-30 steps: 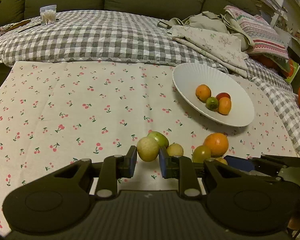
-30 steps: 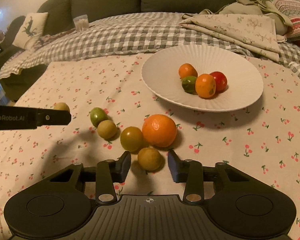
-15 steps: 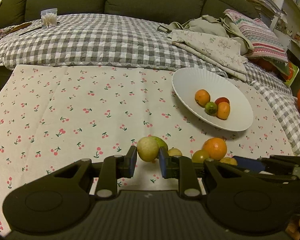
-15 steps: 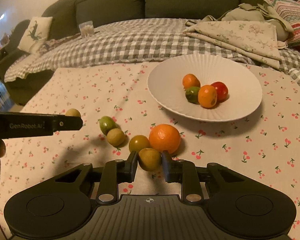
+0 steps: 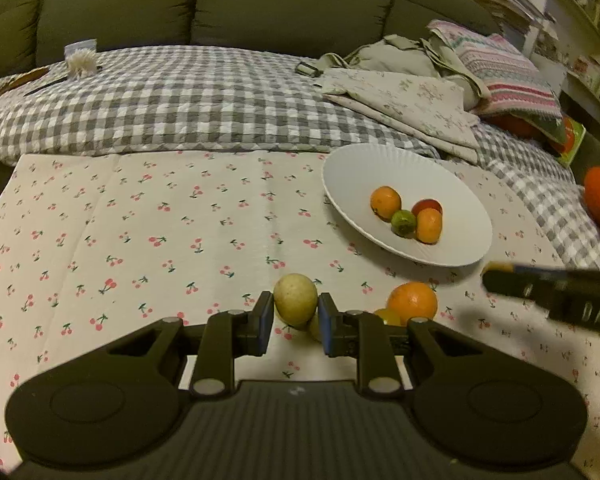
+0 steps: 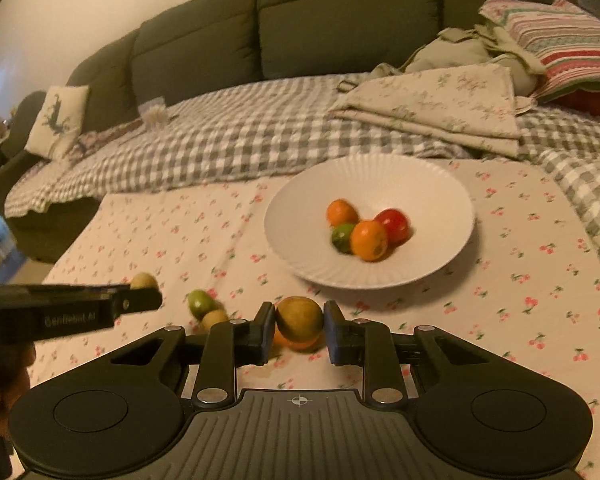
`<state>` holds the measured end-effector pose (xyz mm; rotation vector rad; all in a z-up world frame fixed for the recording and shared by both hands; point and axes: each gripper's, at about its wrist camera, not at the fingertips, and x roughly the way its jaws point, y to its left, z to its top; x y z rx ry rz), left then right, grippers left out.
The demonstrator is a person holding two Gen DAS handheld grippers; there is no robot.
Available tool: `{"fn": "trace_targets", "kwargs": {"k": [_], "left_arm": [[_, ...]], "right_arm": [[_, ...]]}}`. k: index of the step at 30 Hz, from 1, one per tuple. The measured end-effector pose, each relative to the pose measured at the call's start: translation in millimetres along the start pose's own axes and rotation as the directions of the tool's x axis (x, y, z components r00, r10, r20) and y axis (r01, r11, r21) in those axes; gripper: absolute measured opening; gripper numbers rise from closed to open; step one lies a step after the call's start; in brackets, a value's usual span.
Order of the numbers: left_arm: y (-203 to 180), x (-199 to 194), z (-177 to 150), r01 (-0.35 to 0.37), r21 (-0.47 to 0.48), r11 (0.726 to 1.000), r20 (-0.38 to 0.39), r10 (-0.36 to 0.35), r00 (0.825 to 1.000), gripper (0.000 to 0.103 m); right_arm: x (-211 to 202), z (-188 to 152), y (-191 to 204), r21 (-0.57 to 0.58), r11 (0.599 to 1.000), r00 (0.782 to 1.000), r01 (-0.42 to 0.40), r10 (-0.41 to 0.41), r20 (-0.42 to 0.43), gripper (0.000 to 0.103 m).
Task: Organize fruits
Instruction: 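Carry both yellow-green fruits to the bowl and release them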
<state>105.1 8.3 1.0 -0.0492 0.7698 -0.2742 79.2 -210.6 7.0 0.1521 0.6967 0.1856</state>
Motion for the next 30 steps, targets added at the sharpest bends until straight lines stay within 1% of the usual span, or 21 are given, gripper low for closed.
{"fn": "trace_targets", "kwargs": {"k": [4, 9, 11, 16, 23, 30], "left_arm": [[-8.1, 1.8, 5.3, 0.002, 0.039, 0.999, 0.027, -0.003, 1.000, 0.022], [-29.6, 5.8, 12.5, -0.006, 0.143, 0.990, 0.063, -0.003, 0.998, 0.022], [-36.5, 7.8, 16.4, -0.009, 0.170, 0.985, 0.078, -0.004, 0.997, 0.022], [-49.3, 21.8, 26.9, 0.001, 0.187, 0.982, 0.091, -0.018, 0.996, 0.022], [-65.2, 48.1, 32.5, 0.017, 0.208, 0.978, 0.094, -0.037, 0.995, 0.022], [-78.0, 65.4, 36.1, 0.005, 0.258, 0.966, 0.111, -0.035, 0.993, 0.022]], "right_arm": [[-6.2, 8.1, -16.6, 0.046, 0.999, 0.999, 0.024, -0.025, 0.030, 0.025], [-8.2, 13.5, -33.7, 0.098, 0.993, 0.996, 0.063, -0.068, 0.050, 0.025], [-7.0, 16.0, -39.6, 0.119, 0.990, 0.995, 0.077, -0.084, 0.055, 0.025], [-0.7, 21.8, -52.5, 0.160, 0.983, 0.993, 0.091, -0.101, 0.060, 0.025], [12.4, 26.7, -62.4, 0.152, 0.983, 0.992, 0.108, -0.117, 0.049, 0.025], [31.0, 32.5, -69.4, 0.128, 0.985, 0.992, 0.114, -0.121, 0.046, 0.025]]}}
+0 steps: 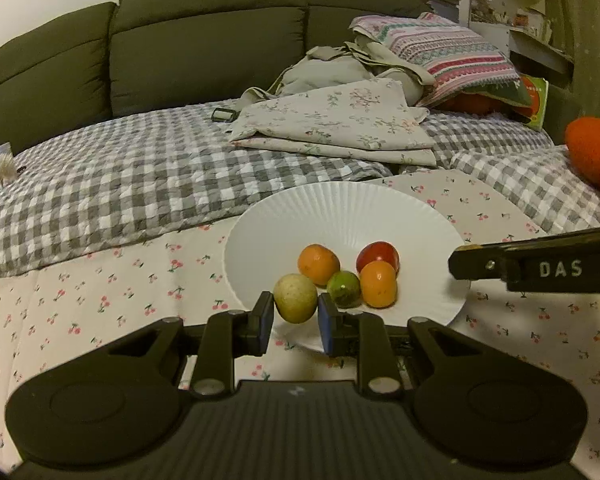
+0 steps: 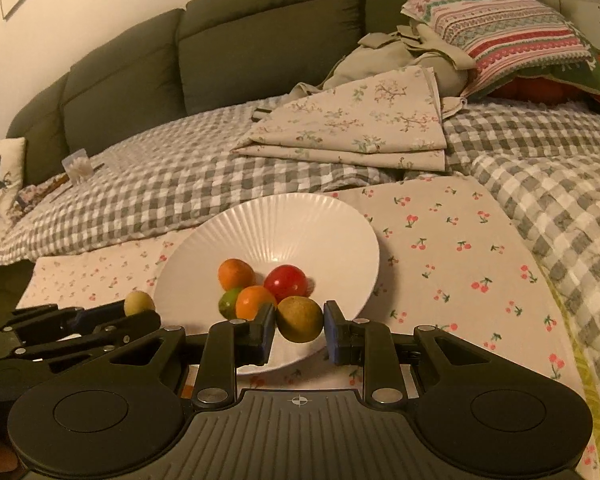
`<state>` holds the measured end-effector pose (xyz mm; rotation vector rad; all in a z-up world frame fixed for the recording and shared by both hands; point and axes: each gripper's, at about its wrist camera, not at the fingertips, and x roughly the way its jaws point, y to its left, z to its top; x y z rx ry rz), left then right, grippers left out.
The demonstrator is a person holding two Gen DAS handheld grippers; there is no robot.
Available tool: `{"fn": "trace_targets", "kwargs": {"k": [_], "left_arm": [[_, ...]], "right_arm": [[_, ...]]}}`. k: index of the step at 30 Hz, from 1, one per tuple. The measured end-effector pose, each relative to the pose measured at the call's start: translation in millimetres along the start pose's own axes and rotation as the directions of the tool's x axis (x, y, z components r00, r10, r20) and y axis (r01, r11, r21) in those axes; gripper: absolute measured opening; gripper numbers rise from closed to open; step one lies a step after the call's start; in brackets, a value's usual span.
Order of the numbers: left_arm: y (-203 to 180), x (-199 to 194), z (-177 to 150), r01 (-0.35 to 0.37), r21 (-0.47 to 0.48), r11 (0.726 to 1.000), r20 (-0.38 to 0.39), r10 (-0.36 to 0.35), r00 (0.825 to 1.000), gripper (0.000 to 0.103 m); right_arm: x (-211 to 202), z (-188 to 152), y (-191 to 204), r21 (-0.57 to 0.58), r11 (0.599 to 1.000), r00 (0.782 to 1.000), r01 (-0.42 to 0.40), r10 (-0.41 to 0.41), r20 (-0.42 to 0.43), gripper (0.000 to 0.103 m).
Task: Organize fruits
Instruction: 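Carry both yellow-green fruits to the bowl and release them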
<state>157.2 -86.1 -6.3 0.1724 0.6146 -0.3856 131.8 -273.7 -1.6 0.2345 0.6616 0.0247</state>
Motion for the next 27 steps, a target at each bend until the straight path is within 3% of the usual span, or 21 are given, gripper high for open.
{"fn": "trace_targets", "kwargs": {"k": [18, 20, 23, 25, 27], "left_arm": [[-1.8, 30.4, -2.7, 0.023, 0.039, 0.999, -0.018, -0.023, 1.000, 0.022], [-2.5, 30.7, -4.1, 0.026, 0.050, 0.998, -0.022, -0.025, 0.999, 0.029], [-1.5, 25.9, -2.1, 0.034, 0.043, 0.999, -0.003, -0.033, 0.999, 0.053], [1.8, 21.7, 0.3, 0.044, 0.026, 0.999, 0.006, -0.045, 0.999, 0.056], [5.8, 18.2, 2.0, 0.052, 0.012, 0.999, 0.004, -0.052, 0.999, 0.057]], "right_arm": [[32.7, 0.2, 0.7, -0.060, 0.998, 0.999, 0.025, -0.026, -0.021, 0.025], [33.6, -1.3, 1.9, -0.065, 0.998, 0.999, 0.029, -0.030, -0.019, 0.025], [33.4, -2.4, 4.1, -0.072, 0.997, 1.000, 0.025, -0.026, -0.011, 0.033], [28.9, -0.5, 4.6, -0.072, 0.997, 1.000, 0.024, -0.024, 0.009, 0.046], [20.2, 4.7, 1.1, -0.048, 0.999, 0.999, 0.014, -0.013, 0.037, 0.050]]}}
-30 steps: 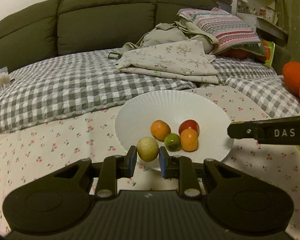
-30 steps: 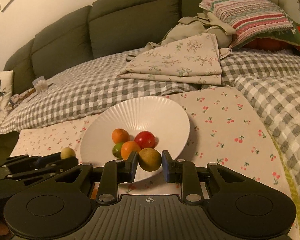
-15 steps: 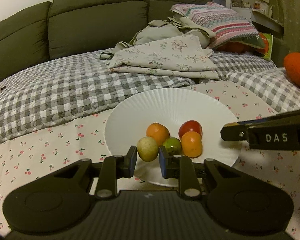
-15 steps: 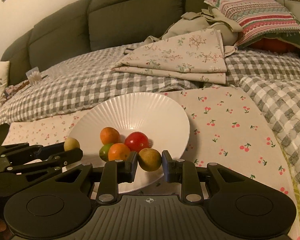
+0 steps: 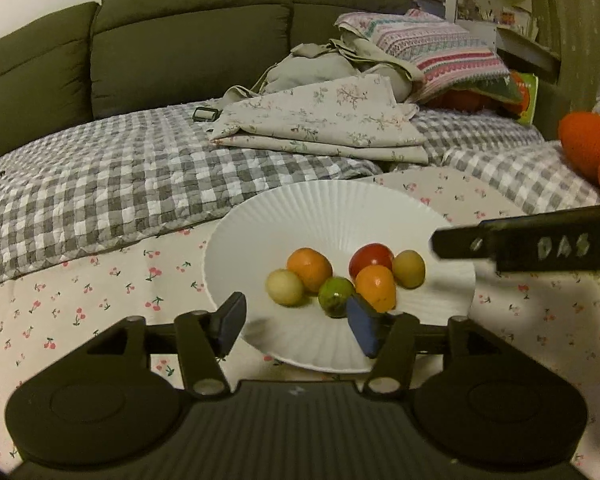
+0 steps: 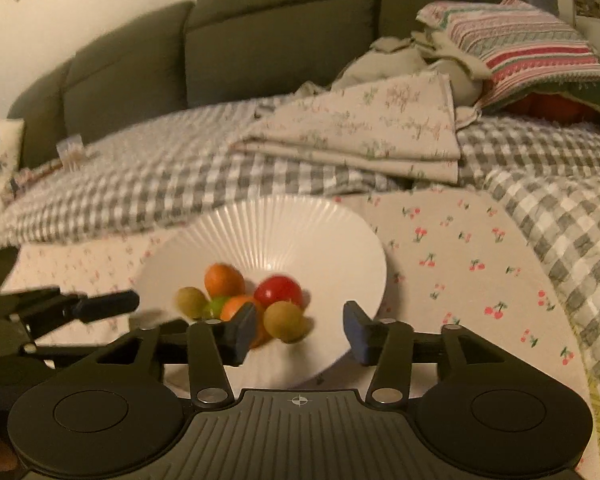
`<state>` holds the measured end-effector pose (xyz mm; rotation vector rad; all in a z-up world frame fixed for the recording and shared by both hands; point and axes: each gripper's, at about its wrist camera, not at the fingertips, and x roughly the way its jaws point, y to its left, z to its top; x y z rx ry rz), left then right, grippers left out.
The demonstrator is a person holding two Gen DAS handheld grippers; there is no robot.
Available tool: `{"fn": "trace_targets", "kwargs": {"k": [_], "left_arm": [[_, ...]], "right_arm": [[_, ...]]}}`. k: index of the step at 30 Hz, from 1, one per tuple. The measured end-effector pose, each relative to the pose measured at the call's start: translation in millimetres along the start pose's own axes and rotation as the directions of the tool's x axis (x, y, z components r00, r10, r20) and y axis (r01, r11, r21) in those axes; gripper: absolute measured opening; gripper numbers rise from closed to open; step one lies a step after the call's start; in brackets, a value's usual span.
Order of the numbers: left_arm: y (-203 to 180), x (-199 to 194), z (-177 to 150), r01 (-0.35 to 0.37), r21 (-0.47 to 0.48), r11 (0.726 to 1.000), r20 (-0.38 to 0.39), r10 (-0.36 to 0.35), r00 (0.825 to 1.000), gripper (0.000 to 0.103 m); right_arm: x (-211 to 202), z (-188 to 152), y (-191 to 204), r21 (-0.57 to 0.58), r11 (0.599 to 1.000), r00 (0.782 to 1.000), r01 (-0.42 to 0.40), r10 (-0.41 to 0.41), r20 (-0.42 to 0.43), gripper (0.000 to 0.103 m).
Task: Organize fruits
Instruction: 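Carry both yellow-green fruits to the bowl and release them, then return to the pile and grasp a green lime with the left tool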
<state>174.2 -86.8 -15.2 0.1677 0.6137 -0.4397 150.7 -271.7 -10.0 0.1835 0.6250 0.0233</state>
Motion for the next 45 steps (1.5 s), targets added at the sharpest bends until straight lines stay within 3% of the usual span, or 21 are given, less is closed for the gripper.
{"fn": "trace_targets", "kwargs": {"k": [13, 31, 41, 45], "left_arm": [[46.7, -31.8, -1.1, -0.039, -0.232, 0.972, -0.054, 0.027, 0.998, 0.056], [78.7, -77.3, -36.1, -0.124, -0.367, 0.922, -0.161, 0.068, 0.985, 0.056], [87.1, -67.1, -49.1, -0.107, -0.489, 0.866, -0.197, 0.010, 0.980, 0.054], [87.1, -58.0, -53.9, -0.104, -0.522, 0.847, -0.213, -0.011, 0.977, 0.051]], "right_arm": [[-26.4, 13.1, -29.5, 0.161, 0.987, 0.999, 0.014, -0.019, 0.030, 0.051], [-73.7, -5.0, 5.4, 0.061, 0.998, 1.000, 0.015, -0.015, 0.011, 0.057], [-89.3, -23.8, 31.2, 0.074, 0.994, 0.996, -0.074, 0.078, -0.052, 0.062], [-86.1, -29.4, 36.2, 0.059, 0.995, 0.993, -0.076, 0.081, -0.082, 0.064]]}}
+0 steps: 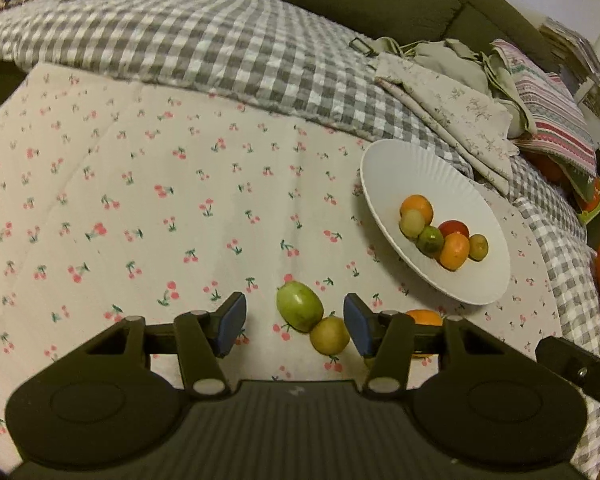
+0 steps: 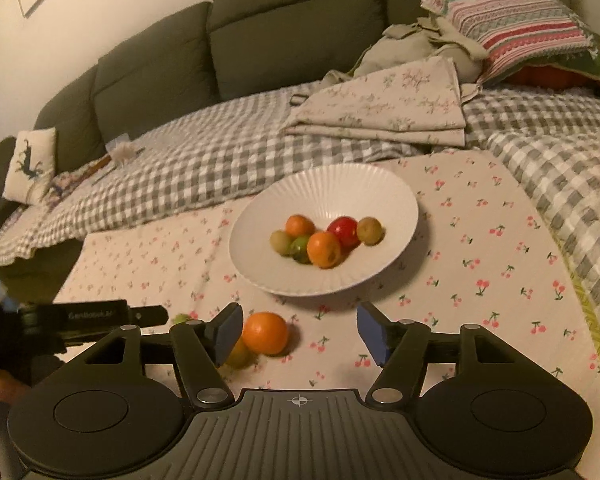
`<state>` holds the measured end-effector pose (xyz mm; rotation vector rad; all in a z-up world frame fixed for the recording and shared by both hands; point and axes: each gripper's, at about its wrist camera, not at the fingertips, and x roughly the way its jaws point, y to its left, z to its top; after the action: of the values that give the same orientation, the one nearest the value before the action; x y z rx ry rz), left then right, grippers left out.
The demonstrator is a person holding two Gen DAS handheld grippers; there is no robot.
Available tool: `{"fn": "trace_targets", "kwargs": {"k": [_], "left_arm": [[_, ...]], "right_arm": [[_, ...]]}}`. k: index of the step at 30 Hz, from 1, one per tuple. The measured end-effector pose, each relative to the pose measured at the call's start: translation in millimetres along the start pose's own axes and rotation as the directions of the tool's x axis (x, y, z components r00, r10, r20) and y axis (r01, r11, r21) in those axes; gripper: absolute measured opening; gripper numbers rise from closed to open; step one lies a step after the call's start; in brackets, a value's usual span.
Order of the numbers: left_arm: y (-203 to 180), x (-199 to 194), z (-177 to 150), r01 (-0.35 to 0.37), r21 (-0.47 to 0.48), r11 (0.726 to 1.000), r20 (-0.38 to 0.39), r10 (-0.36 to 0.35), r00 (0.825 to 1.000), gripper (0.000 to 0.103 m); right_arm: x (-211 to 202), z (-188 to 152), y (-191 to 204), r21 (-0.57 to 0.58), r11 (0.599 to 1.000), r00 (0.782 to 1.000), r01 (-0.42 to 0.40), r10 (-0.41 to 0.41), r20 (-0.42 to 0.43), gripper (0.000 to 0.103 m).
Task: Organize fruits
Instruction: 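Return to the pile and grasp a green lime with the left tool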
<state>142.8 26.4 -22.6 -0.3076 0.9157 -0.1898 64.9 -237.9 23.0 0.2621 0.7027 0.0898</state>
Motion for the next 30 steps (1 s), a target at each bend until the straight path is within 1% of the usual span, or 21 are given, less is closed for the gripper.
{"fn": "trace_targets", "kwargs": {"k": [3, 7, 9, 13, 14, 19, 22, 27, 30], "left_arm": [[1.2, 6.6, 0.2, 0.001, -0.033, 0.999, 0.002, -0.001, 1.000, 0.051], [1.1, 15.1, 0.2, 0.020, -0.077, 0.997, 0.006, -0.019, 1.000, 0.051], [-1.3, 20.0, -0.9, 0.006, -0.072, 0.997, 0.012, -0.005, 1.000, 0.051], [-6.5, 30.6, -4.0, -0.035, -0.039, 0.999, 0.011, 0.035, 0.999, 0.046], [-8.0, 33.4, -4.7, -0.039, -0.030, 0.999, 0.008, 0.039, 0.999, 0.042], [-15.3, 38.5, -6.2, -0.052, 0.024, 0.998, 0.018, 0.051, 0.999, 0.029], [-14.6, 37.7, -5.9, -0.047, 0.029, 0.998, 0.019, 0.047, 0.999, 0.029], [-11.2, 29.6, -4.6, -0.051, -0.010, 0.999, 0.007, 0.051, 0.999, 0.029], [-10.4, 22.7, -3.5, -0.066, -0.013, 0.998, 0.011, 0.066, 0.998, 0.029]], "right_arm": [[5.1, -1.5, -1.9, 0.003, 1.000, 1.000, 0.018, -0.018, -0.016, 0.064], [12.7, -6.8, -2.0, -0.008, 0.999, 0.998, 0.035, -0.036, -0.042, 0.065], [16.8, -8.8, -1.0, -0.014, 0.999, 0.998, 0.038, -0.039, -0.054, 0.065], [22.4, -11.8, 2.2, -0.032, 0.999, 0.997, 0.043, -0.046, -0.067, 0.065], [23.3, -12.0, 2.7, -0.034, 0.998, 0.997, 0.044, -0.046, -0.069, 0.065], [27.3, -12.9, 2.4, -0.040, 0.998, 0.996, 0.049, -0.052, -0.078, 0.065], [29.5, -13.0, 1.2, -0.040, 0.998, 0.995, 0.049, -0.052, -0.080, 0.065], [34.5, -13.0, -3.3, -0.014, 0.999, 0.995, 0.033, -0.034, -0.089, 0.065], [38.6, -13.2, -5.8, 0.009, 1.000, 0.996, 0.015, -0.014, -0.094, 0.065]]}}
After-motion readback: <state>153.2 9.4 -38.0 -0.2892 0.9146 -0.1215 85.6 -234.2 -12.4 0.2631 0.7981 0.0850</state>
